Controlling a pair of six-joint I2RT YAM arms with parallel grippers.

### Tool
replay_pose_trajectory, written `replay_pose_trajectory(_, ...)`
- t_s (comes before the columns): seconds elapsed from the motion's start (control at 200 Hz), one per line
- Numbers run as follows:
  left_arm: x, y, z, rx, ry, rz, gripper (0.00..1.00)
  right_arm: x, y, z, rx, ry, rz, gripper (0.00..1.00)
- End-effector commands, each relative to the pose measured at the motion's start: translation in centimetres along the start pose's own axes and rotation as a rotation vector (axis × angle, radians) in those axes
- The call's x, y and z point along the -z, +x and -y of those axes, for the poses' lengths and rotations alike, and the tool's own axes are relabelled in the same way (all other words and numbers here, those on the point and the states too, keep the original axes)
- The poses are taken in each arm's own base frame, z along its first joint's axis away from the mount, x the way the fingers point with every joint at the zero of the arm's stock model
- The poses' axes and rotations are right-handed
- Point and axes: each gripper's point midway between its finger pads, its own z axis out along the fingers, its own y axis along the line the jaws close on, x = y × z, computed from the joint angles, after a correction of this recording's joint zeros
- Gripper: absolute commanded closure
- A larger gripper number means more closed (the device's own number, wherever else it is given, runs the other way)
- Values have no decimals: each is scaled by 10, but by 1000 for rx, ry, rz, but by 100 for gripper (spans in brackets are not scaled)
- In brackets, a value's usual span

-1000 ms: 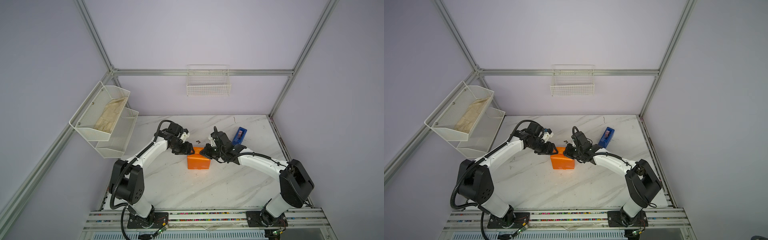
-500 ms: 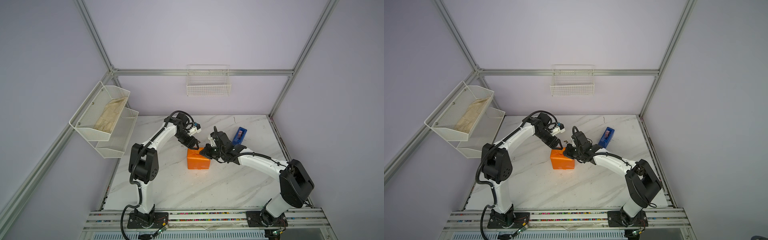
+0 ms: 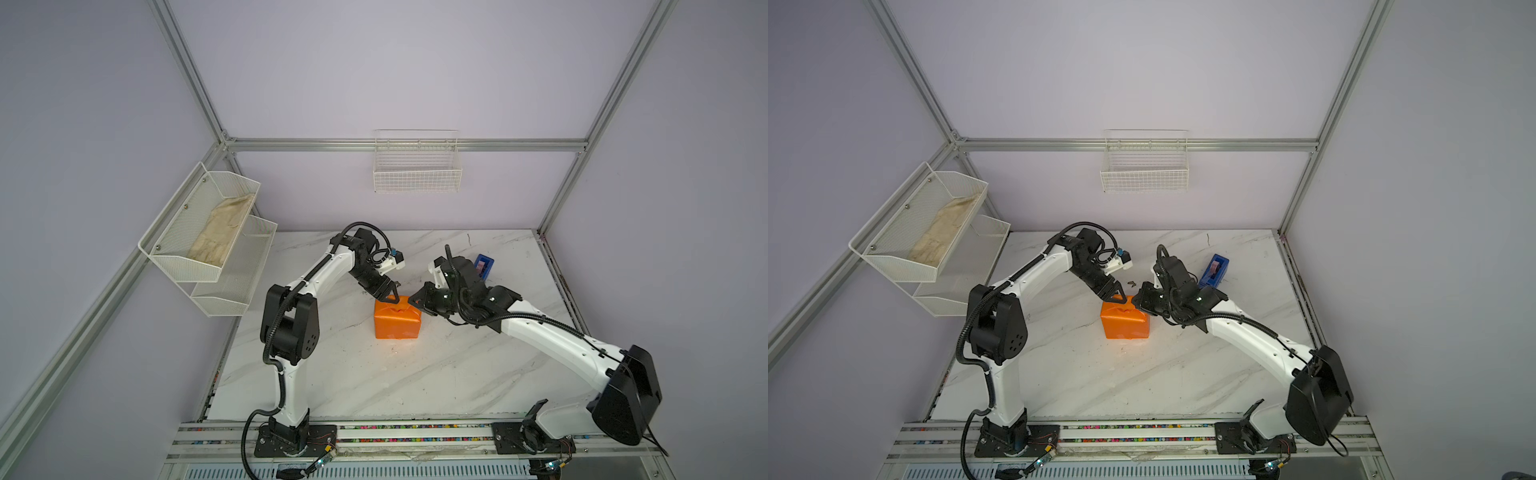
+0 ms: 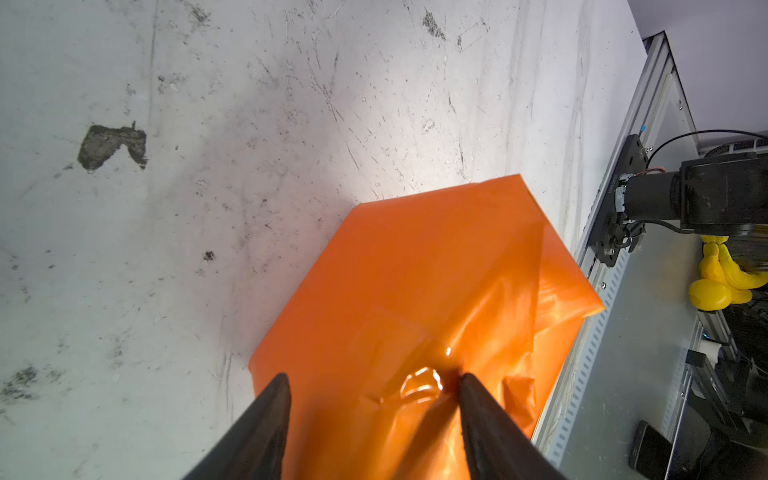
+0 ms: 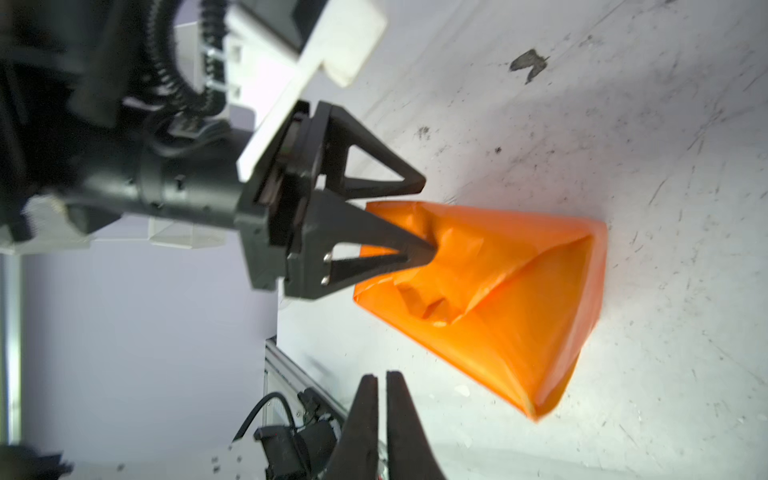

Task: Wrap a gift box in wrapping paper
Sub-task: Rotate the gift box at the center of the table.

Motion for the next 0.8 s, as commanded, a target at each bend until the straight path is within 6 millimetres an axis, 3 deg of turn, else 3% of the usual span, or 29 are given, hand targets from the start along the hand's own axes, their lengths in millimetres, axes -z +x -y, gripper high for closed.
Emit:
replay_pose_trajectory(0.0,-3,6,-2,-5,-16,-38,37,-5,44,24,-96,-5,-143,95)
replay_pose_trajectory(0.18,-6,12,1,22,2,-48,37,-31,57,47,-85,16,-199,99)
replay_pose_trajectory(0.45,-13,39,1,135,-25,-80,39,-60,-3,73,-38,122,-79,100)
replay_pose_trajectory(0.63,-17,51,1,230,-54,-68,41,-51,-25,89,-59,164,-33,100)
replay_pose_trajectory(0.795,-20,52,5,283,-68,-38,40,-14,-51,103,-96,157,44,100)
